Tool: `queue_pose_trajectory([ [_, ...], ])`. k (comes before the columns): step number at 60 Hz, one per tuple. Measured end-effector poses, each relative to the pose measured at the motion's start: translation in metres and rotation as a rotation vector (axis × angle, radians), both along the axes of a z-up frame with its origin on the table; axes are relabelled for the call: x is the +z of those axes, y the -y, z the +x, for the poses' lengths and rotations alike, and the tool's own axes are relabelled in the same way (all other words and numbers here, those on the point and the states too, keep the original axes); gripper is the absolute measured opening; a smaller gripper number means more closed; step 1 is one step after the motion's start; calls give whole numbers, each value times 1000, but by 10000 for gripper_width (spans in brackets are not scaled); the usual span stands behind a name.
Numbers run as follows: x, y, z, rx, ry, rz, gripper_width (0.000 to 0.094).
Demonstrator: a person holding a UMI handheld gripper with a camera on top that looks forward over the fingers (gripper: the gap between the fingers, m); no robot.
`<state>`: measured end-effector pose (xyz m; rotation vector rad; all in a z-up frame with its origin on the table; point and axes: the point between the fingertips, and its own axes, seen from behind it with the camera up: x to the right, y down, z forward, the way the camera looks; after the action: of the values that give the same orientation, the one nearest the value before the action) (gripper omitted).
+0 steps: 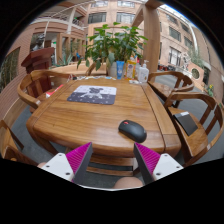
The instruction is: Arrange mouse
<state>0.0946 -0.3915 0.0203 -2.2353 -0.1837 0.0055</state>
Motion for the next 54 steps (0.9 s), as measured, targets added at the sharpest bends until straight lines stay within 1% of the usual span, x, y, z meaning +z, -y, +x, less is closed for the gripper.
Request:
queue_pose_trajectory([
  [5, -9, -21, 37, -62, 17, 6, 849],
  [11, -20, -42, 65, -101, 28, 1, 849],
  [18, -31, -61, 81, -110, 42, -1, 847],
  [20, -29, -68, 82, -109, 36, 17, 846],
  [26, -30, -84, 83, -99, 28, 24, 852],
  [36, -29, -115, 91, -108, 31, 45, 842],
  [40, -29, -126, 92, -110, 23, 49, 799],
  [42, -30, -130, 92, -109, 17, 48, 760],
  [49, -32, -134, 80, -79, -25, 43, 483],
  [50, -33, -134, 78, -80, -33, 42, 462],
  [54, -33, -136, 79, -97, -25, 59, 439],
])
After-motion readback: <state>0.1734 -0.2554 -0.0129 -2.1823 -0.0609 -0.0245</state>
